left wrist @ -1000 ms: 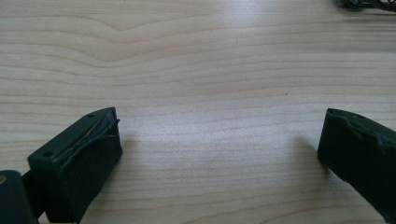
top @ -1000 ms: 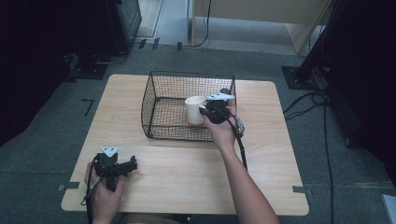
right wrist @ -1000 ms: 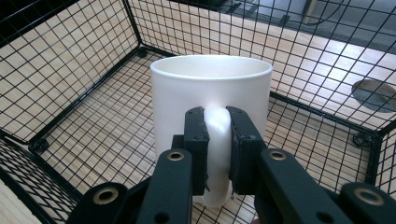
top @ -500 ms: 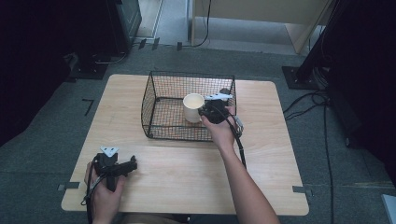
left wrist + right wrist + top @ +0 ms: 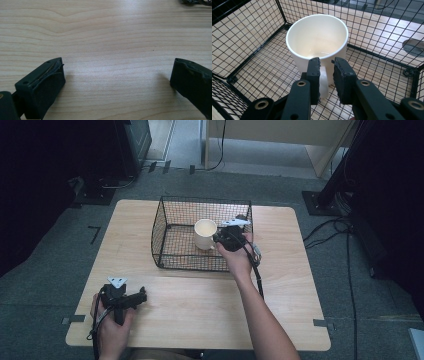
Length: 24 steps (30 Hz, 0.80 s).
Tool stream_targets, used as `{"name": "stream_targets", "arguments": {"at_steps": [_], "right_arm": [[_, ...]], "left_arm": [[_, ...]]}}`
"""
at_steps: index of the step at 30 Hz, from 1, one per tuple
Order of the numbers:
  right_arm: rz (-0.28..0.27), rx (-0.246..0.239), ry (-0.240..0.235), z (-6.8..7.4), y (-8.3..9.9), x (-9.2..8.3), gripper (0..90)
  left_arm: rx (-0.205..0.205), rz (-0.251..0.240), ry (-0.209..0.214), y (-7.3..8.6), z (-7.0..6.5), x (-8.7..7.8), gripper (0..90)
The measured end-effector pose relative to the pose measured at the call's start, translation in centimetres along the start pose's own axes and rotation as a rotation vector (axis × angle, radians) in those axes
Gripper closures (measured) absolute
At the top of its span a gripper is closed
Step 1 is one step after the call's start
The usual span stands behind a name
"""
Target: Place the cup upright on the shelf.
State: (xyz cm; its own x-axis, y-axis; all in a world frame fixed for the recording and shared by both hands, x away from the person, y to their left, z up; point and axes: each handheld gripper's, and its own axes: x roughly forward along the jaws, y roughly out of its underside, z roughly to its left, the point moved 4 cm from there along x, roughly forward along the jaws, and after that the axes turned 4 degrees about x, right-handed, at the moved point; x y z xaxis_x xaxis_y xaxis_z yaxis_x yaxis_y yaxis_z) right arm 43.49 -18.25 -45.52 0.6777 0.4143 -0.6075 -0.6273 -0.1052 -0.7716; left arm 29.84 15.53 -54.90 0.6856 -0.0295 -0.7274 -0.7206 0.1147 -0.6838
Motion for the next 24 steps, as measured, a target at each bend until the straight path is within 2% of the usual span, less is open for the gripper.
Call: {"name": "stream_targets", "arguments": {"at_steps": [3, 5, 6, 7, 9, 10, 12, 13, 15, 17, 19, 24], "right_arm": [[-0.018, 0.002, -0.004, 0.1, -0.2, -0.5, 73.0], [-0.048, -0.002, -0.017, 0.3, -0.4, -1.3, 64.2], [-0.048, -0.002, -0.017, 0.3, -0.4, -1.3, 64.2], [-0.06, -0.004, -0.027, 0.5, -0.5, -1.6, 59.9], [-0.085, -0.02, -0.052, 0.9, -0.7, -2.2, 48.9], [-0.097, -0.03, -0.057, 1.1, -0.8, -2.5, 40.4], [-0.11, -0.038, -0.044, 1.5, -1.0, -3.2, 26.4], [-0.109, -0.04, -0.021, 1.8, -0.9, -3.8, 11.9], [-0.105, -0.04, -0.012, 1.9, -0.8, -4.1, 9.8], [-0.111, -0.046, 0.0, 2.2, -0.6, -4.8, 1.4], [-0.114, -0.071, 0.012, 2.4, 0.0, -5.9, 0.0], [-0.11, -0.075, -0.026, 2.5, 0.9, -7.4, 0.0]], "left_arm": [[0.0, 0.0, 0.0, 0.0, 0.0, 0.0, 0.0], [0.0, 0.0, 0.0, 0.0, 0.0, 0.0, 0.0], [0.0, 0.0, 0.0, 0.0, 0.0, 0.0, 0.0], [0.0, 0.0, 0.0, 0.0, 0.0, 0.0, 0.0], [0.0, 0.0, 0.0, 0.0, 0.0, 0.0, 0.0], [0.0, 0.0, 0.0, 0.0, 0.0, 0.0, 0.0], [0.0, 0.0, 0.0, 0.0, 0.0, 0.0, 0.0], [0.0, 0.0, 0.0, 0.0, 0.0, 0.0, 0.0], [0.0, 0.0, 0.0, 0.0, 0.0, 0.0, 0.0], [-0.001, -0.001, 0.0, 0.0, 0.0, 0.0, 0.0], [-0.001, -0.002, 0.0, 0.0, 0.0, 0.0, 0.0], [-0.001, -0.002, 0.0, 0.0, 0.0, 0.0, 0.0]]}}
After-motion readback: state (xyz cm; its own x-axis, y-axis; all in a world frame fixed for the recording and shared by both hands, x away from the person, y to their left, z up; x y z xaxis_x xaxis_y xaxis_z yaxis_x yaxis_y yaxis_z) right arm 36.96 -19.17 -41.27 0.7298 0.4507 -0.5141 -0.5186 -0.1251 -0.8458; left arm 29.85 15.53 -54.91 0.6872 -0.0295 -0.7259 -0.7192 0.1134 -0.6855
